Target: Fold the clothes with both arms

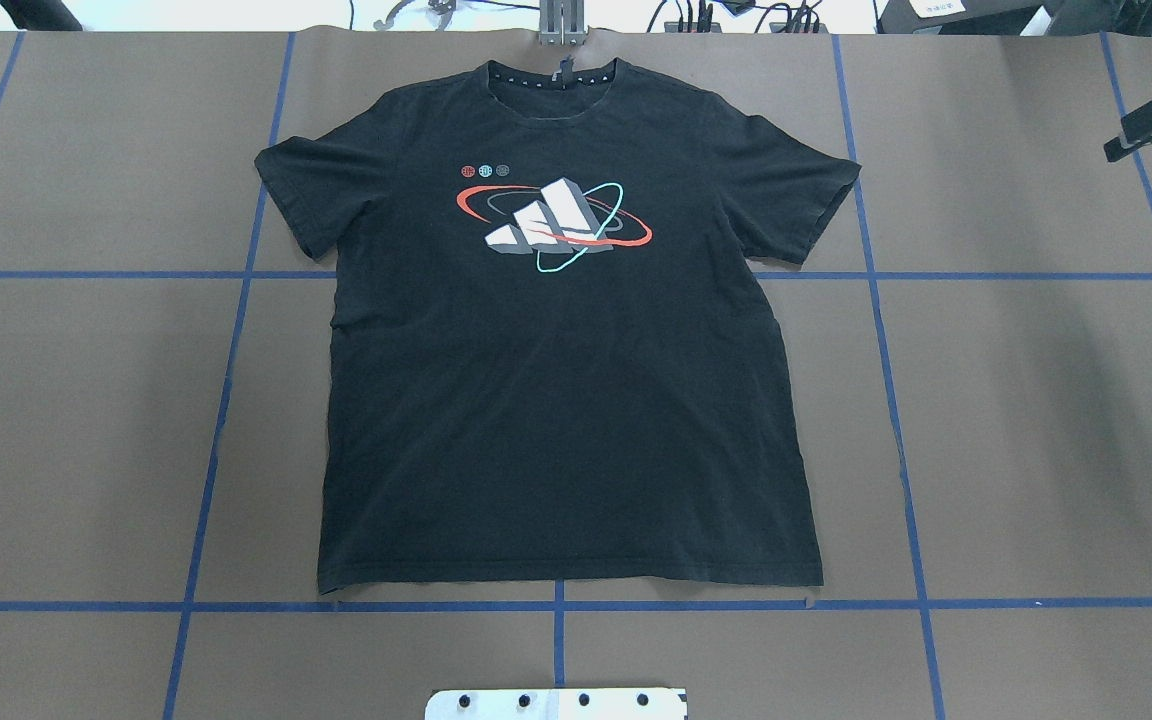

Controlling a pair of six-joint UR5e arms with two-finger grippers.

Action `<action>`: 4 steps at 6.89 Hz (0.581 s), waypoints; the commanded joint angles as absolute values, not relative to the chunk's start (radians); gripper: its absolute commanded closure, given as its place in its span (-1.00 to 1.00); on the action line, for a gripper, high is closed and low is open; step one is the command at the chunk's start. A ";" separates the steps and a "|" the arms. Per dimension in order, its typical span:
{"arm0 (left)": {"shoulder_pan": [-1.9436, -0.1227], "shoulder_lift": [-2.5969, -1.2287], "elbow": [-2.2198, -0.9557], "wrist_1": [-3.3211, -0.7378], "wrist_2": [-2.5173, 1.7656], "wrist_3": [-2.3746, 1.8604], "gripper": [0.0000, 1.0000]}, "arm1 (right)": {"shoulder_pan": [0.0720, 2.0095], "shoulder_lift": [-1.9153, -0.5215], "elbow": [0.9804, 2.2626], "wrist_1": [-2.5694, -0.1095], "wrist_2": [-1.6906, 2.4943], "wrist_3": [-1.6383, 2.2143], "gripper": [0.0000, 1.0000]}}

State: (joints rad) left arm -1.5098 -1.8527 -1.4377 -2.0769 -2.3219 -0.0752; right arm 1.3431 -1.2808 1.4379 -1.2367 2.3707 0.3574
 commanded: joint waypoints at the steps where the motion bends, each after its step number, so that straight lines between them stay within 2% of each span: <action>1: -1.497 -1.865 -1.401 -2.157 -2.324 -0.090 -0.99 | 1.284 -1.252 1.344 -0.989 2.329 0.466 -1.00; 3: -1.403 -1.891 -1.387 -2.254 -2.322 -0.330 -0.99 | 1.221 -1.174 1.296 -0.969 2.226 0.522 -1.00; 4: -1.355 -1.926 -1.341 -2.357 -2.321 -0.480 -0.99 | 1.201 -1.143 1.289 -0.969 2.200 0.543 -1.00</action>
State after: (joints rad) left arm -1.4112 -1.8959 -1.3803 -2.2534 -2.3226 -0.3232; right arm 1.2296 -1.1842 1.3049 -0.9774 2.2412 0.5171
